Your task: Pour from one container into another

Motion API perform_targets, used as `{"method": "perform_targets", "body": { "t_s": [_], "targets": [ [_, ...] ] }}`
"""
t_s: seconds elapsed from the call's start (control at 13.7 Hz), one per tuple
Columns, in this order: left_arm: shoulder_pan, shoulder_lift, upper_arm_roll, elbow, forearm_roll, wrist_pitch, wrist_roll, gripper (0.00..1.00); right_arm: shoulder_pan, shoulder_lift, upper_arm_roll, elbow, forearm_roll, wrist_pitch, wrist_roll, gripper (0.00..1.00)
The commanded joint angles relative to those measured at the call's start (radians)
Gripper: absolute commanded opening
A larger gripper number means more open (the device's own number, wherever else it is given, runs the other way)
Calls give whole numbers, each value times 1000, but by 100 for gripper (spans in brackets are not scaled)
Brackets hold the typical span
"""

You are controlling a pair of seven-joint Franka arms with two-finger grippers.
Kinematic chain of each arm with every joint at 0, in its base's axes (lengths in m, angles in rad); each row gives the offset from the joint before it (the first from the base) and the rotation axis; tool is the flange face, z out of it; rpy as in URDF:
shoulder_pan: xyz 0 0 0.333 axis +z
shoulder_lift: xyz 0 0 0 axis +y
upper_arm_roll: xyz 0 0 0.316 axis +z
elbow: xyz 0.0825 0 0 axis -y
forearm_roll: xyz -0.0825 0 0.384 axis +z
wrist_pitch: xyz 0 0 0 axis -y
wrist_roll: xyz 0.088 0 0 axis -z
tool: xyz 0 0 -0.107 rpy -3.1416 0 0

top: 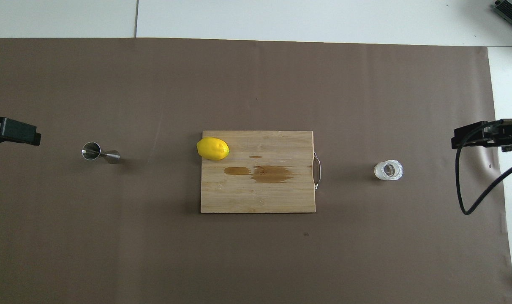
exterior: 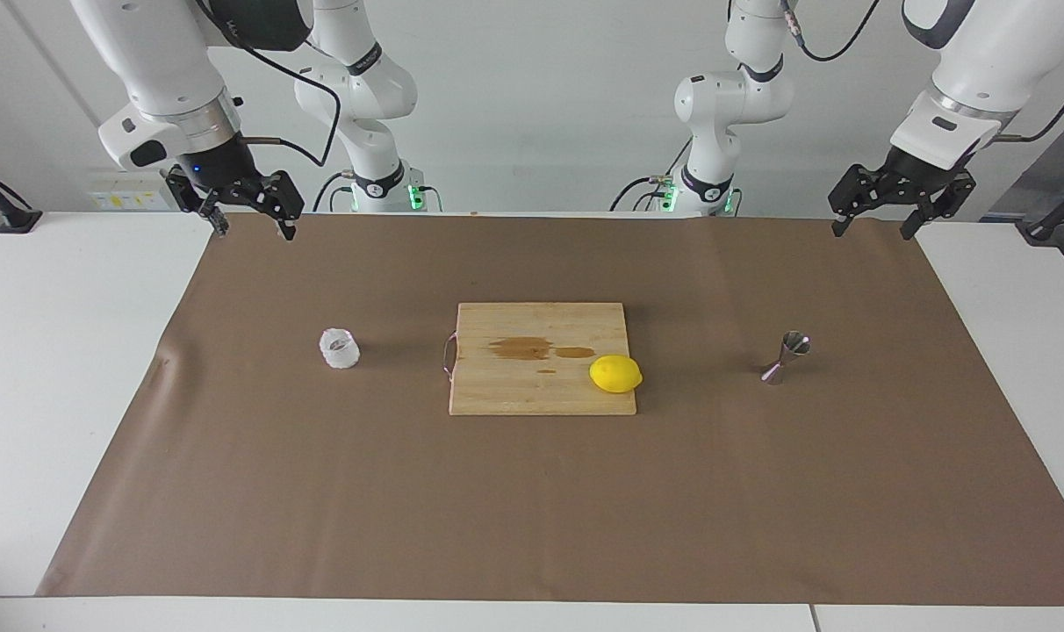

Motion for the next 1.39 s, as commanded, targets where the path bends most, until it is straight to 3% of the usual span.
{"method": "perform_targets", "body": {
  "t_s": [0.0,1.31],
  "targets": [
    [1,5,2,10,-11,-3,11,100,-13,3,6,9,4,-17,-20,100],
    [9,1,3,5,-40,-20,-1,100,-13,3,6,9,4,-17,-20,100]
  ]
}}
